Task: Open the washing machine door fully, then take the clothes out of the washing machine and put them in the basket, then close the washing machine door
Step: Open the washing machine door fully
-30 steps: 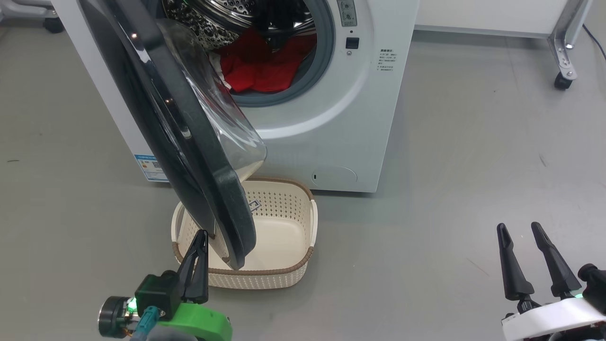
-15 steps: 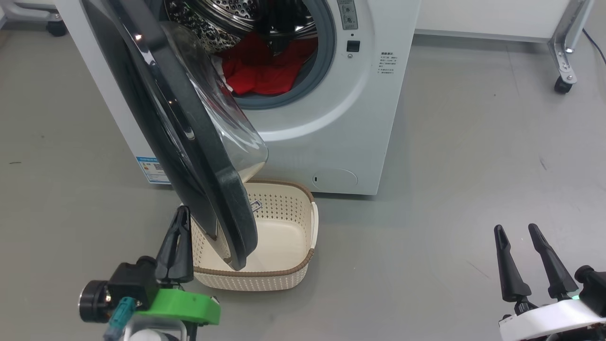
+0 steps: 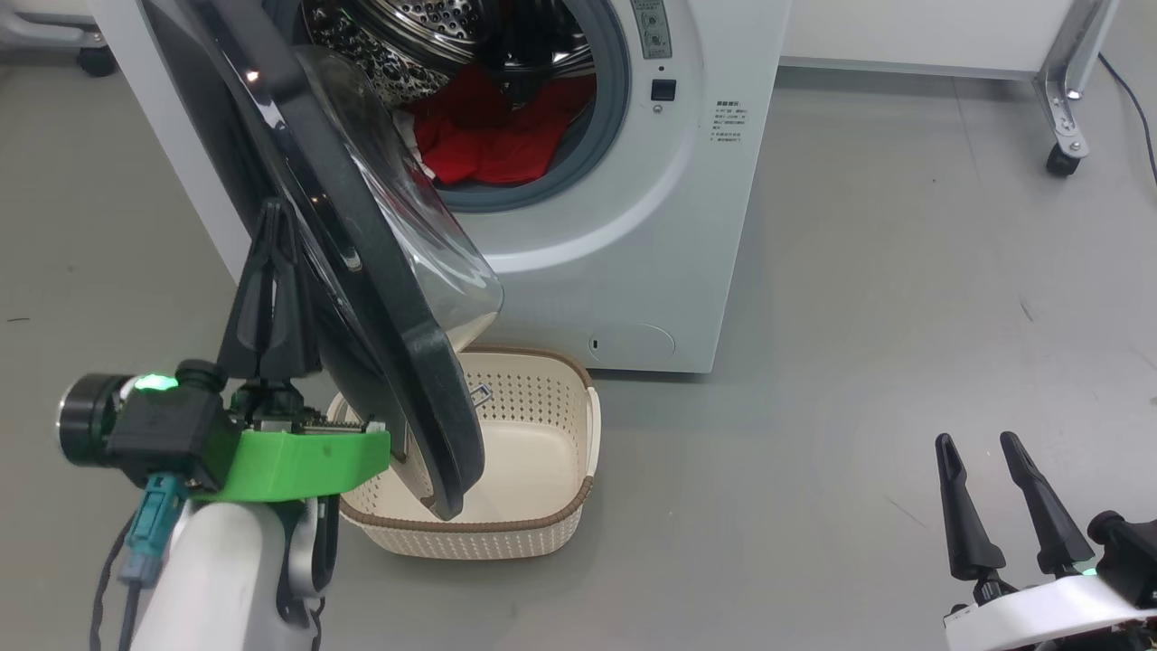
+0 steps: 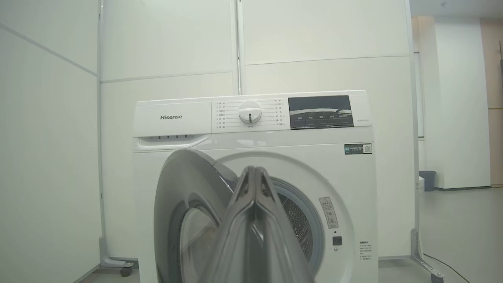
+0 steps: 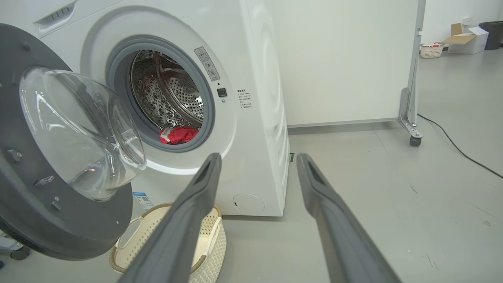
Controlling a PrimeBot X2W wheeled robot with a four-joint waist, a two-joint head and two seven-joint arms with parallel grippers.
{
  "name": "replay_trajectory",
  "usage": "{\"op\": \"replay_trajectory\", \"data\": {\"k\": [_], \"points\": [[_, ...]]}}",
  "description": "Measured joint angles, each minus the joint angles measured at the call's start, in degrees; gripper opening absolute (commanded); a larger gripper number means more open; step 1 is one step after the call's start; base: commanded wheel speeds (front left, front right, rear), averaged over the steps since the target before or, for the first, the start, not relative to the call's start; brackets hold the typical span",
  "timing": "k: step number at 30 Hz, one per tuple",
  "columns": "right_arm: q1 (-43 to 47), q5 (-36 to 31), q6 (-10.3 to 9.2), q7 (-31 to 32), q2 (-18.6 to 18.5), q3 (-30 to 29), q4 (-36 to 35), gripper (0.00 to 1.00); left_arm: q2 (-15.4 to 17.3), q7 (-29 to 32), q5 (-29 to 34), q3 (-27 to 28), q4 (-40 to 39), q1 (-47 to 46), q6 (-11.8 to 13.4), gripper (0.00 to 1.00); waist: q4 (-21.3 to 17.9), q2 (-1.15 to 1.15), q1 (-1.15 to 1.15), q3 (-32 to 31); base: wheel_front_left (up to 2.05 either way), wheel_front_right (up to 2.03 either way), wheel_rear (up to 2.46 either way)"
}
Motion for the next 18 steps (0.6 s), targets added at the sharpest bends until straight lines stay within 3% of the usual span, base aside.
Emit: {"op": "replay_trajectory", "data": {"k": [7, 18], "points": [[0.0, -0.9, 0.02, 0.0, 0.4, 0.0, 0.1, 1.00, 0.7, 0.2, 0.8, -1.4, -2.2, -4.8, -1.3, 0.00, -0.5, 0.00, 0.00, -0.3, 0.00, 0.00, 0.00], [0.0, -1.3, 0.51, 0.0, 0.8, 0.5, 0.8, 1.00, 0.4, 5.6, 0.9, -6.3, -1.6, -7.1, -3.5, 0.00, -1.7, 0.00, 0.00, -0.4, 0.00, 0.00, 0.00]]}}
